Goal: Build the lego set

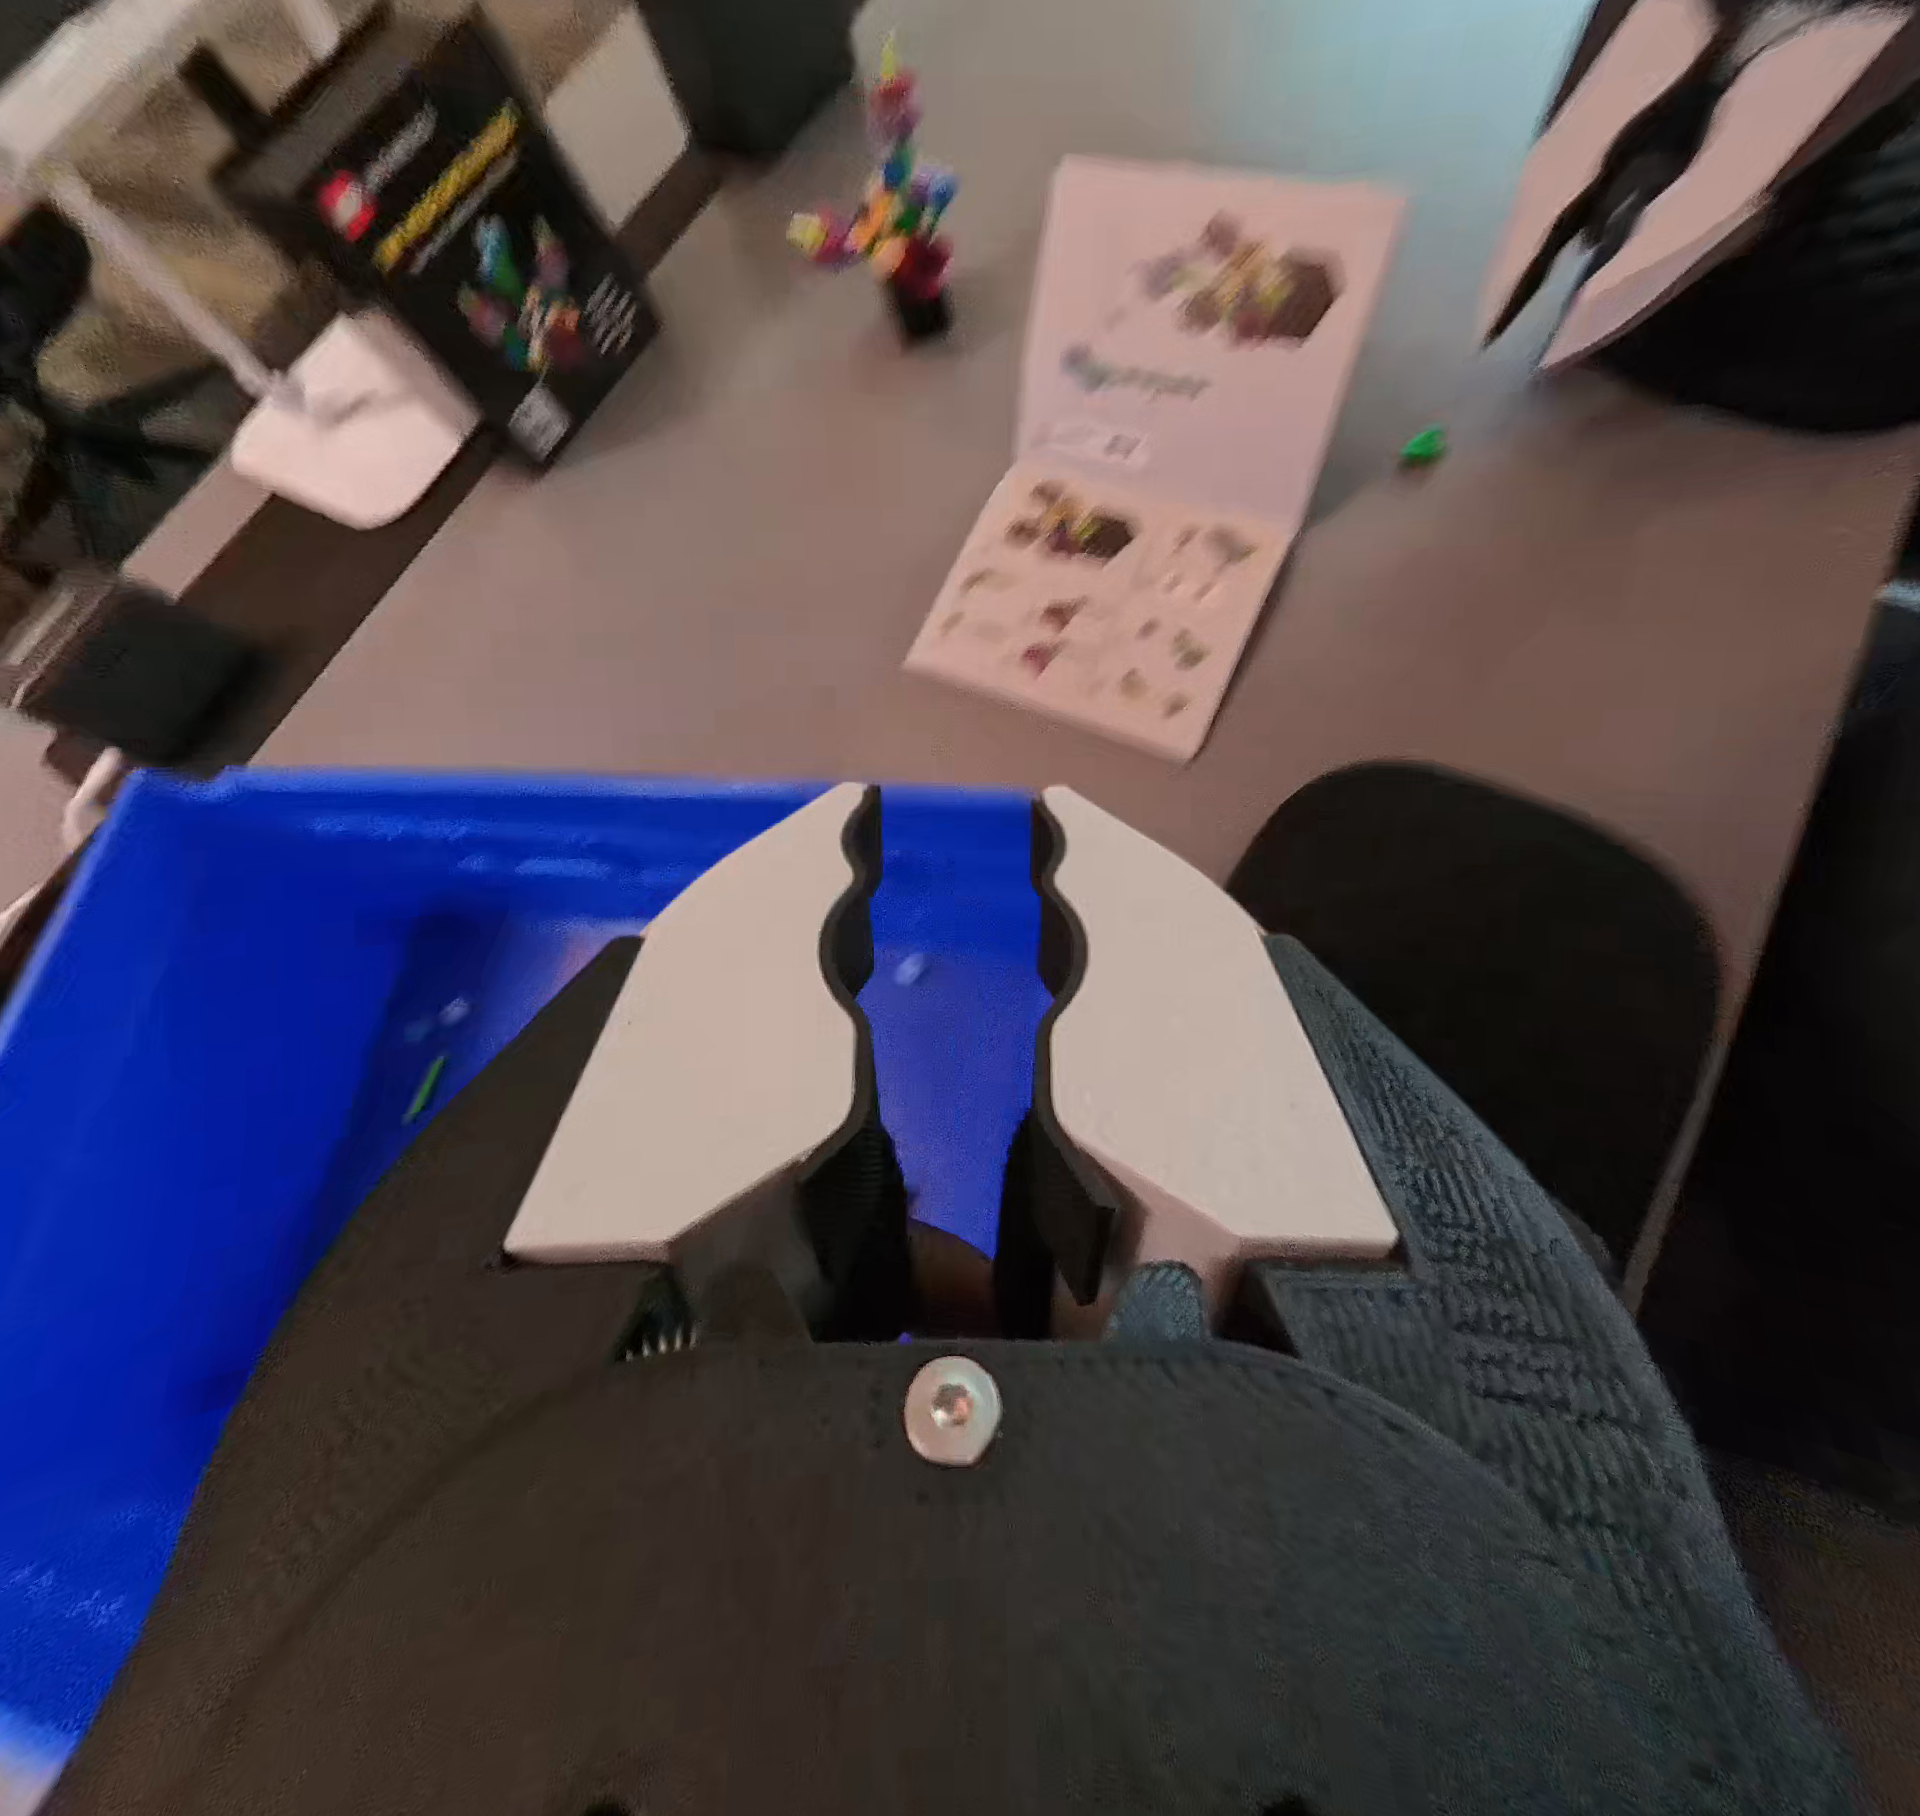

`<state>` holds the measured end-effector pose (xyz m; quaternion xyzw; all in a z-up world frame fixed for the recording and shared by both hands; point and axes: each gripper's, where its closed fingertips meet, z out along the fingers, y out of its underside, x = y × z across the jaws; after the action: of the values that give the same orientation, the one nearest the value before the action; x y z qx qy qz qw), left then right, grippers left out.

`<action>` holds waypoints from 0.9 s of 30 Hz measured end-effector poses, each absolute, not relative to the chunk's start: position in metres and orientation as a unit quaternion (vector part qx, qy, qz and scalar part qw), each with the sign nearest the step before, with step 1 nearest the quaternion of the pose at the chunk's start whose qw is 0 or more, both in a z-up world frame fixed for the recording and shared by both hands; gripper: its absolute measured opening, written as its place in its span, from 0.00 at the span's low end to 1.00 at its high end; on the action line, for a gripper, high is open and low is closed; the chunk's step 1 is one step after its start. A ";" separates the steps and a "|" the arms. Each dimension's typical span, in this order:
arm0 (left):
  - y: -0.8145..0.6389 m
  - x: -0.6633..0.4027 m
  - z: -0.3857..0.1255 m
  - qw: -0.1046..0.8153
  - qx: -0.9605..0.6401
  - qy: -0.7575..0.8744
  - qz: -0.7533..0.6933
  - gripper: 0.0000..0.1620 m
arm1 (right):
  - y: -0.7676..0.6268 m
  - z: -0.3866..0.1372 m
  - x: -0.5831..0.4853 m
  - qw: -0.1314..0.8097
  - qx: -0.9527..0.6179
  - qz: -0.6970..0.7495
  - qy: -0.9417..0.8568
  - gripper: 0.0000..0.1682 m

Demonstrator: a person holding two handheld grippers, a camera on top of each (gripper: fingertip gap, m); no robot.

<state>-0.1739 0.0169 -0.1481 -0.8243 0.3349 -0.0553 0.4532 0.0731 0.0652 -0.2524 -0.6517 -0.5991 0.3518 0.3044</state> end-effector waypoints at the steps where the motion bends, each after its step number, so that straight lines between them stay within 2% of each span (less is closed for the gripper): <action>1: 0.022 -0.192 -0.149 0.427 -0.838 0.337 -0.048 0.17 | 0.066 -0.252 0.073 0.307 -0.652 0.353 -0.597 0.11; 4: 0.052 -0.239 -0.167 0.363 -0.867 0.337 -0.049 0.17 | 0.065 -0.253 0.073 0.306 -0.651 0.353 -0.598 0.11; 8: 0.096 -0.291 -0.217 0.274 -0.900 0.339 -0.017 0.16 | 0.065 -0.252 0.073 0.310 -0.648 0.355 -0.598 0.11; 15: 0.110 -0.315 -0.269 0.167 -0.902 0.397 -0.040 0.15 | 0.066 -0.250 0.074 0.315 -0.647 0.361 -0.594 0.11; 19: 0.115 -0.317 -0.279 0.164 -0.903 0.395 -0.036 0.12 | 0.066 -0.249 0.074 0.316 -0.646 0.362 -0.593 0.11; 21: 0.115 -0.315 -0.282 0.163 -0.906 0.387 -0.047 0.07 | 0.066 -0.249 0.074 0.317 -0.646 0.363 -0.593 0.11; 25: 0.113 -0.319 -0.281 0.163 -0.915 0.367 -0.035 0.07 | 0.067 -0.250 0.074 0.313 -0.649 0.364 -0.591 0.11; 27: 0.114 -0.324 -0.271 0.195 -0.910 0.367 -0.002 0.06 | 0.067 -0.249 0.074 0.313 -0.649 0.366 -0.589 0.11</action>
<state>-0.3237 0.1145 -0.2710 -0.9096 0.3668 -0.0019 0.1953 0.0738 0.0671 -0.2495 -0.6488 -0.5892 0.3658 0.3131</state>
